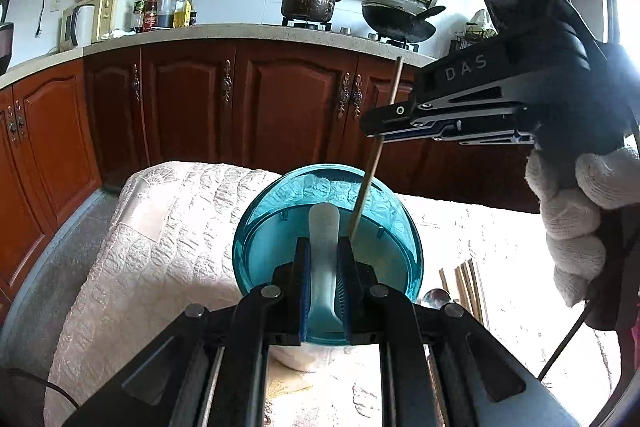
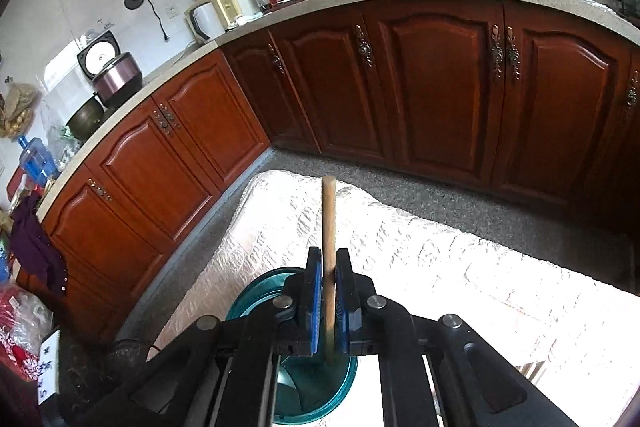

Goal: Organize utensils
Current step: 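Carry the spoon and chopstick over the teal-rimmed cup while both tools open to drop them in, then move both tools back down toward the chopsticks on the placemat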

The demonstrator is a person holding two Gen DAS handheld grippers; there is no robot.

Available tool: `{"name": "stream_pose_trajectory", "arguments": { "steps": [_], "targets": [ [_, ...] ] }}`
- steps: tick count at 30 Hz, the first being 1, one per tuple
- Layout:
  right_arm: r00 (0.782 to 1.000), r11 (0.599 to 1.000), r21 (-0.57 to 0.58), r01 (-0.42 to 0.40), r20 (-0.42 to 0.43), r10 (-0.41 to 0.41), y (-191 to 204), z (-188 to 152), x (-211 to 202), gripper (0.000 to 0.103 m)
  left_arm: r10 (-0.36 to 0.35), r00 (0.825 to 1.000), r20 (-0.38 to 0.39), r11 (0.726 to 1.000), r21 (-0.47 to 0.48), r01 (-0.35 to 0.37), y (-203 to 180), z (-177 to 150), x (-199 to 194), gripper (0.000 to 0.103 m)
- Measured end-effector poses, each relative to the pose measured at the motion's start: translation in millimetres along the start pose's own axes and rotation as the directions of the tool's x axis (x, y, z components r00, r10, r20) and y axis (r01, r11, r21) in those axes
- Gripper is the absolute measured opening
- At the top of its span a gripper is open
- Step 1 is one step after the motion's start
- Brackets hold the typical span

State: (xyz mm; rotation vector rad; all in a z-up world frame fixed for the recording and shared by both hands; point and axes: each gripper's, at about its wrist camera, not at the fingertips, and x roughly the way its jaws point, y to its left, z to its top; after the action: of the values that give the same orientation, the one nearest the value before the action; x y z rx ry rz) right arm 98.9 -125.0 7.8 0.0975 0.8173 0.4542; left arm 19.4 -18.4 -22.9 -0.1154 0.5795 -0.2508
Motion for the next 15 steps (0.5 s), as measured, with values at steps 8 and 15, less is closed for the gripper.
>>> {"name": "stream_pose_trajectory", "arguments": {
  "steps": [8,15],
  "targets": [
    [1.0,0.998,0.065,-0.002,0.02,0.001,-10,-11,-23,0.026,-0.016,1.0,-0.026,0.999,-0.033,0.015,4,2,-8,0.038],
    [0.999,0.992,0.129,0.017,0.038,-0.022,-28,-45,-58,0.029,-0.018,0.999,-0.042,1.0,-0.017,0.017,-4,7,-23,0.046]
  ]
}}
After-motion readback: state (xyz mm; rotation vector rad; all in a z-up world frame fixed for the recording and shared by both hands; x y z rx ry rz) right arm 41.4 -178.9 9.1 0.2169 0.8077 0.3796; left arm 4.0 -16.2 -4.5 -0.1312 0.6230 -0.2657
